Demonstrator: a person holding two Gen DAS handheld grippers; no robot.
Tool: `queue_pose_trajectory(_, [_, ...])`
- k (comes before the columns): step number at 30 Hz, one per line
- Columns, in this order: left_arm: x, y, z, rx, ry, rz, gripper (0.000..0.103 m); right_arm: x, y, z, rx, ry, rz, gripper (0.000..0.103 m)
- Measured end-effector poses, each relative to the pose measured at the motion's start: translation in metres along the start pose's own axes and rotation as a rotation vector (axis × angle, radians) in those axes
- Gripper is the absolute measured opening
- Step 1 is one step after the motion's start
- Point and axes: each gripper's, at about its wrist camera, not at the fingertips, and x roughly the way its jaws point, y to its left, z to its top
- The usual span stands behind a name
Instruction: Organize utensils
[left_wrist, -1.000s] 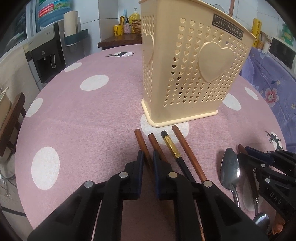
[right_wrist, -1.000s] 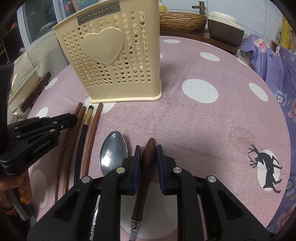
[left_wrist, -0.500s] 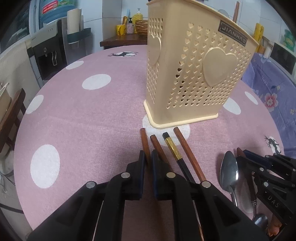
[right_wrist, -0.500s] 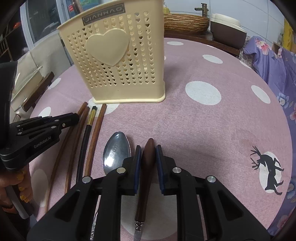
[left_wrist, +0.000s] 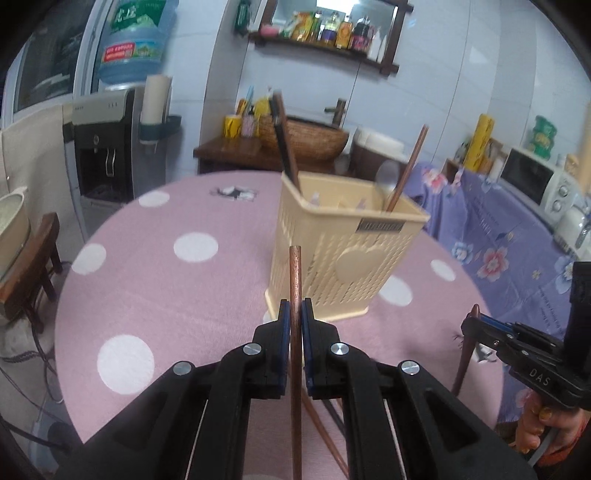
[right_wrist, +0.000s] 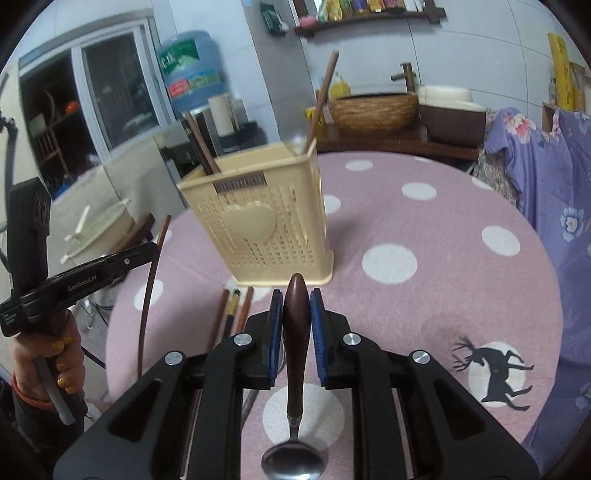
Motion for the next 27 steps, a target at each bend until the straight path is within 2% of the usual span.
queue_pose_trajectory(5, [-0.030,-0.004,0.009,0.007,-0.078,-0.022,0.007,-0.026,0.001,0.006,-0.015,-0.052,0.022,0.016])
queue_pose_trajectory(9, [-0.041,-0.002,0.009,-0.004,-0.117,-0.032,0.007,-0.030,0.003,0.007,-0.011,-0.060,0.029,0.016])
queue_pose_trajectory(22, [-0.059,0.005,0.016,-0.017,-0.166,-0.046,0.007,-0.041,0.007,0.016,-0.019,-0.087,0.056,0.016])
queue_pose_trajectory(23, [-0.060,0.005,0.017,-0.015,-0.171,-0.046,0.001,-0.042,0.007,0.017,-0.024,-0.090,0.056,0.016])
queue_pose_trajectory(27, [-0.062,0.003,0.022,-0.001,-0.185,-0.048,0.001,-0.043,0.012,0.025,-0.047,-0.097,0.050,0.016])
